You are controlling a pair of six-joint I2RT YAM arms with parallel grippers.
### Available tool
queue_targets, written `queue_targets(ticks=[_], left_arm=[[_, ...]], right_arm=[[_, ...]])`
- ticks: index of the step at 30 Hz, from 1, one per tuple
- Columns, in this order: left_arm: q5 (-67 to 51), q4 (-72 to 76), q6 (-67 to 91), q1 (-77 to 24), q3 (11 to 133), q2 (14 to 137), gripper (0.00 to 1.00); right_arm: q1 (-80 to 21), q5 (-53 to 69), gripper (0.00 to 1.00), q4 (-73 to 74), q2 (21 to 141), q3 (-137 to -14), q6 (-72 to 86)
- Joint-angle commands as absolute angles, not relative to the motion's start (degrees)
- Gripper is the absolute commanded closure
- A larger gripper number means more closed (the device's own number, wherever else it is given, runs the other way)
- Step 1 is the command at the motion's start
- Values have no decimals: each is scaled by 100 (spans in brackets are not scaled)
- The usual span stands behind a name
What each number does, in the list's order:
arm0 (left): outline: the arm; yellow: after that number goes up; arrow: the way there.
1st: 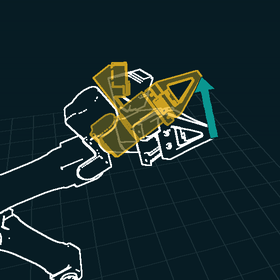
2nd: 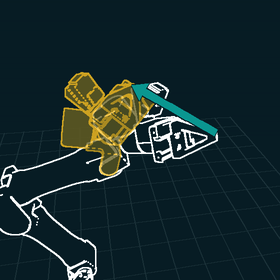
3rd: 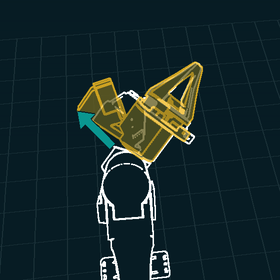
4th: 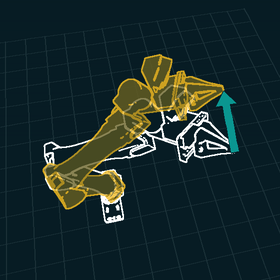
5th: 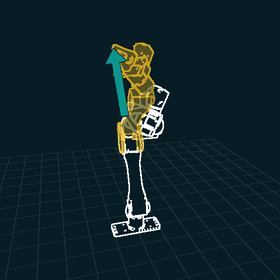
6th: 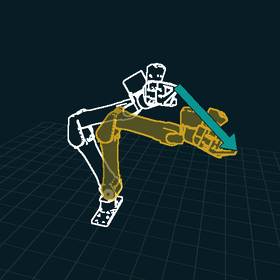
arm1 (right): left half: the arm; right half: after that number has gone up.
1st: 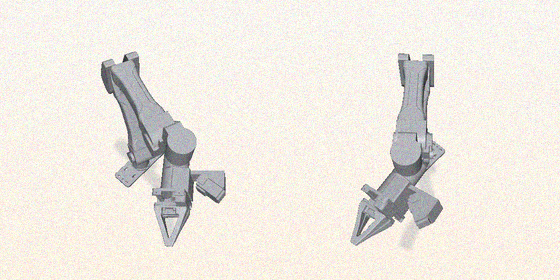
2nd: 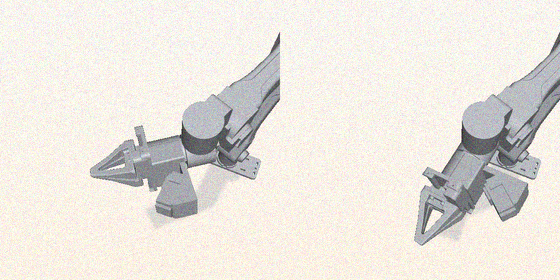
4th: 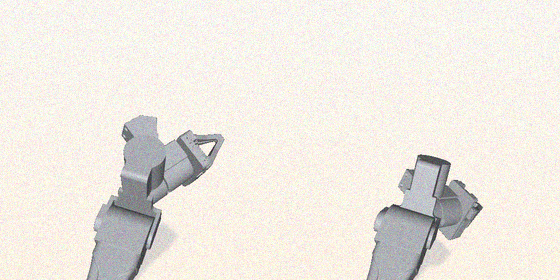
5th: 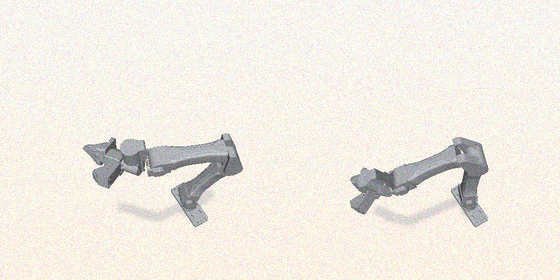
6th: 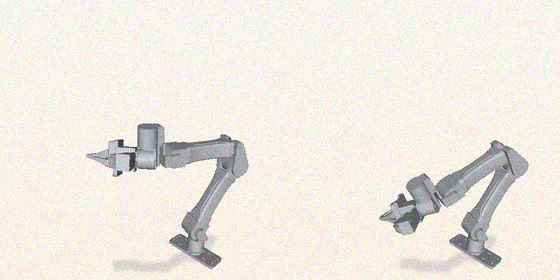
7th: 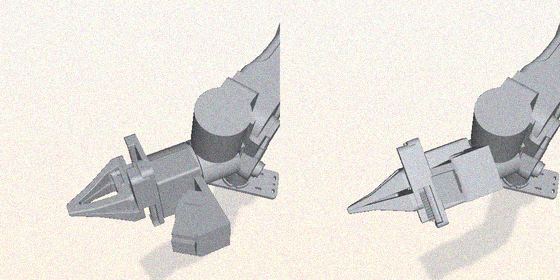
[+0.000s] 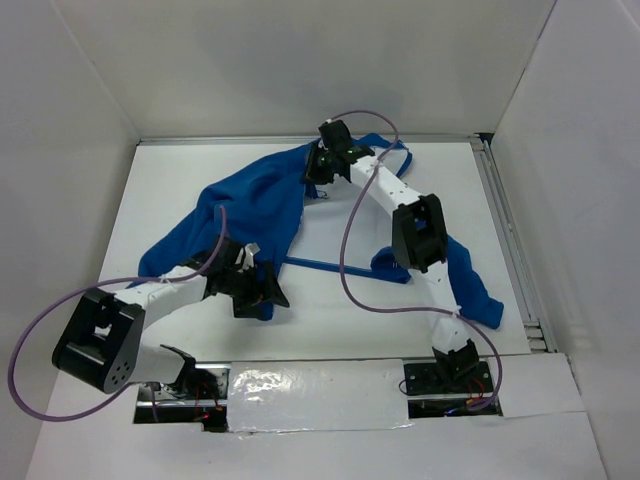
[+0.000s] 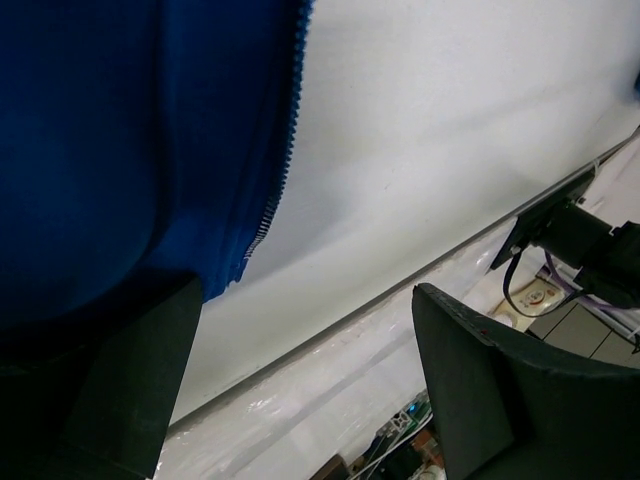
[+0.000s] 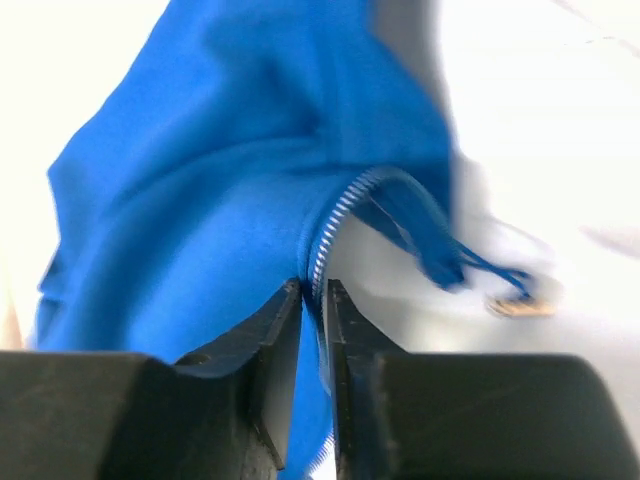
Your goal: Zip up the jacket
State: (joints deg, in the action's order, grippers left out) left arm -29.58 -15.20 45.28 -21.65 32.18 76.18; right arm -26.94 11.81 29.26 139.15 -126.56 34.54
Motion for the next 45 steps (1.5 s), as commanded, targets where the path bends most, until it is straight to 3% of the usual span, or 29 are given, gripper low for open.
queue_targets(ticks=[1,2,6,10,11,14,19,25,26,29,30,33,34,40,45], left_arm=[[-2953,-1810,4438,-2346,3392,7717,1],[-2944,-1889,4430,-2416,3593,7682,1],[-2787,-2187,4281,-2706,4086,7296,1],[-2488,-2627,4237,-3005,4675,6962,1],[-2453,-2706,4184,-3058,4745,6891,1],[-2452,-2768,4122,-3129,4930,6627,1],[-2505,-2751,4139,-3050,4983,6495,1],[-2338,-2962,4280,-2944,4879,6802,1],[-2347,-2953,4306,-2927,4852,6794,1],[-2347,-2953,4333,-2892,4764,6794,1],[-2321,-2988,4359,-2883,4755,6803,1],[-2207,-3172,4403,-2865,4781,6715,1],[-2154,-3269,4429,-2865,4773,6637,1],[-2056,-3586,4614,-2874,4869,6180,1],[-1855,-4060,4816,-2874,5036,5959,1]], right_arm=[[-2698,512,75,2961,13079,-12280,3033],[-2690,353,72,3005,12965,-12139,2997],[-2646,-139,13,2893,11791,-10921,2612],[-2611,-141,8,2252,10103,-8987,2601],[-2549,-158,0,1893,9394,-8095,2645],[-2050,-26,0,1548,8337,-6800,2803],[-776,621,0,1775,8015,-5987,2726],[-290,1879,1,1257,8427,-5431,2461],[-316,1924,1,1239,8524,-5440,2452],[-378,1995,15,1256,8893,-5554,2513],[-378,1986,40,1283,8973,-5616,2540],[-404,1452,91,1678,9062,-5757,2654],[-430,1259,100,1861,8835,-5731,2672],[-1378,-525,99,3791,7867,-6256,2417],[-2872,-1748,91,4859,8522,-6994,2855]])
